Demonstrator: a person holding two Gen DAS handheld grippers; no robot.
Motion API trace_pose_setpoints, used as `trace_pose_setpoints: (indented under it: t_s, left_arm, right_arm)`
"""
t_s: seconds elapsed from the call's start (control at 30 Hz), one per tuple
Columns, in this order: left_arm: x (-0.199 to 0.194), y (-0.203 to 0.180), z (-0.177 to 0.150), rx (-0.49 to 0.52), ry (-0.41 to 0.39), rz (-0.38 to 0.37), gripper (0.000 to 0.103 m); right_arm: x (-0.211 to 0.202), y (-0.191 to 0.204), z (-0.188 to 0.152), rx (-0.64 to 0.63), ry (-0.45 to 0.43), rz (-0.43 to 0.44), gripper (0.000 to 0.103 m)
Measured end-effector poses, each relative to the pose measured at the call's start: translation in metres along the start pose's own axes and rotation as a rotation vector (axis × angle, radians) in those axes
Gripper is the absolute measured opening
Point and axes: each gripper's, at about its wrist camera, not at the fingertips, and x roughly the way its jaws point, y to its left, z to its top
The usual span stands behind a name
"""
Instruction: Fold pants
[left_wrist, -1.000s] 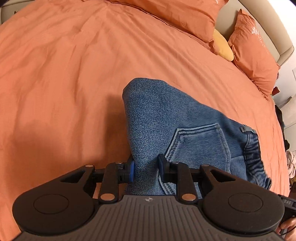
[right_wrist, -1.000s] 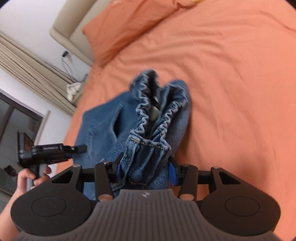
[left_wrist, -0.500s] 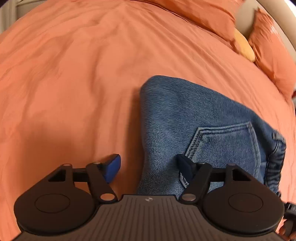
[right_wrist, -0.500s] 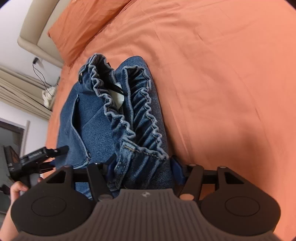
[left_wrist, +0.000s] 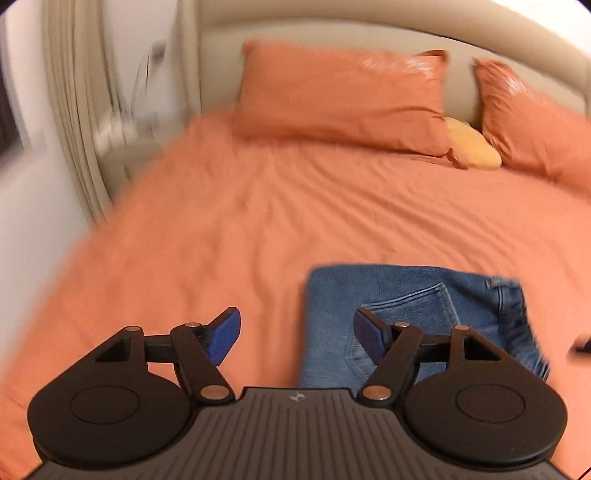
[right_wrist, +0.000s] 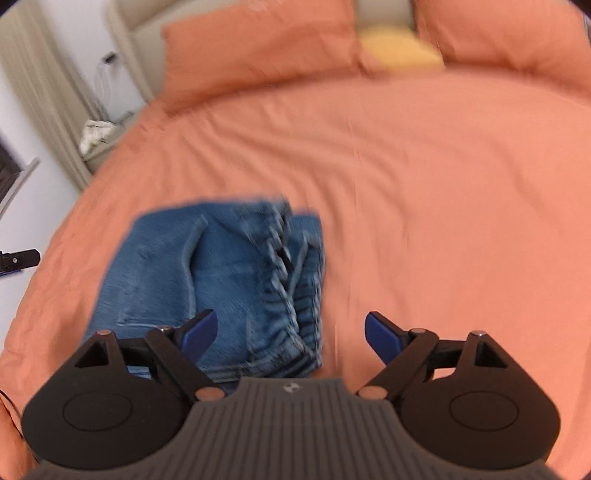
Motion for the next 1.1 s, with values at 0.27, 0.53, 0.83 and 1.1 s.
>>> trace_pose_setpoints:
  t_s: [0.27, 0.53, 0.83, 1.1]
  left_arm:
    - [-0.126, -0.052, -0.017, 0.133, -0.258, 0.131, 0.089]
    - [-0.205, -0.086, -0.049, 0.033, -0.393, 0.184, 0.099]
    - [-0.218, -0.122, -0.112, 0.053, -0.380, 0.102, 0.099]
    - [-0.202, -0.129, -0.156, 0.002, -0.261, 0.061, 0.099]
  right_arm:
    - [-0.137, 0.044, -0.006, -0.245, -0.304, -0.018, 0.086]
    - [-0.245, 0.052, -0.060, -0.260, -0.533, 0.054, 0.091]
    - [-0.279, 0.047, -0.153, -0.220, -0.607, 0.002, 0.092]
    - [-0.249, 0.046, -0.207, -0.240, -0.509, -0.068, 0.093]
